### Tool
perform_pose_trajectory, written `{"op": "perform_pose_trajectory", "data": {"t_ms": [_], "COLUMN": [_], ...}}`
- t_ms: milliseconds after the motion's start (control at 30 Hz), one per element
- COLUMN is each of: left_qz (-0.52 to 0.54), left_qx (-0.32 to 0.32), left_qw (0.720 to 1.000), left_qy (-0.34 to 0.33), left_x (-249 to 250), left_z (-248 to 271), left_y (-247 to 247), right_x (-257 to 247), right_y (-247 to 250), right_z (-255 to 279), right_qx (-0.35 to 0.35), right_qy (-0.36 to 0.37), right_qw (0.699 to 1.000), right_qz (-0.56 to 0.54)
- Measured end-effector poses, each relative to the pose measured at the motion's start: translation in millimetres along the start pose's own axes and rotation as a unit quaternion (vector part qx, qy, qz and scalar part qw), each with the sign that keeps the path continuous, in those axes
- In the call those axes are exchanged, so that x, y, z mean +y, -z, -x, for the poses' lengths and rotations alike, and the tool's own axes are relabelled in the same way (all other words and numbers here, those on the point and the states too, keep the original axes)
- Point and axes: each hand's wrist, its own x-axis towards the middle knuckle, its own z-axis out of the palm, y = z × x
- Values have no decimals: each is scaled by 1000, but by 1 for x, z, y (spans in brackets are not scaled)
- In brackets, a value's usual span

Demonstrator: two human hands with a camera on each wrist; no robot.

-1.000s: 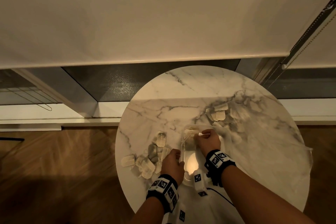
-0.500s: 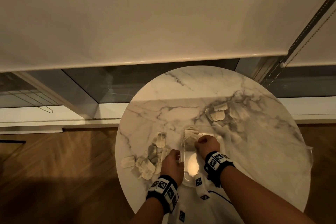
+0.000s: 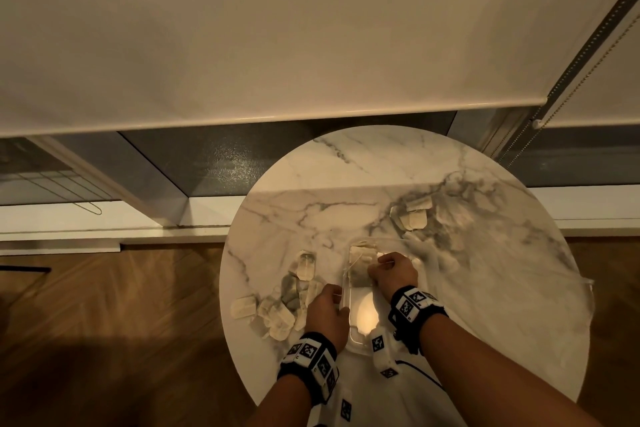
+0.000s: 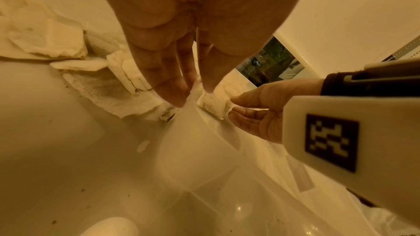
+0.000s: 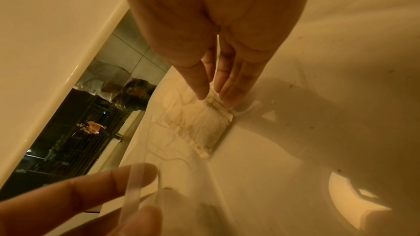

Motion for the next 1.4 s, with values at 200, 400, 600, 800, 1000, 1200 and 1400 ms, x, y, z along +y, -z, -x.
{"op": "perform_pose_trajectory", "data": {"t_ms": [200, 400, 600, 800, 1000, 1200, 1400], "left_qz": [5, 68, 46, -38, -222, -366, -357], "left_qx": [2, 40, 96, 65, 22, -8, 5], "left_qw": [1000, 997, 994, 997, 969, 918, 916], "left_qy": [-4, -3, 16, -13, -110, -152, -182], "left_x": [-1, -14, -48, -58, -60, -71, -81], "left_z": [3, 13, 18, 22, 18, 19, 23], "left_y": [2, 17, 47, 47, 31, 23, 21], "right_x": [1, 5, 19, 32, 36, 42, 47], "right_y": [2, 14, 18, 5, -1, 2, 9], "right_z": [4, 22, 57, 82, 108, 118, 126], "right_qx": [-33, -69, -132, -175, -165, -145, -130], "right_qy": [5, 14, 57, 106, 141, 150, 153], "right_qw": [999, 997, 990, 968, 950, 945, 949], "right_qz": [-8, -36, 4, 143, 224, 254, 245]}}
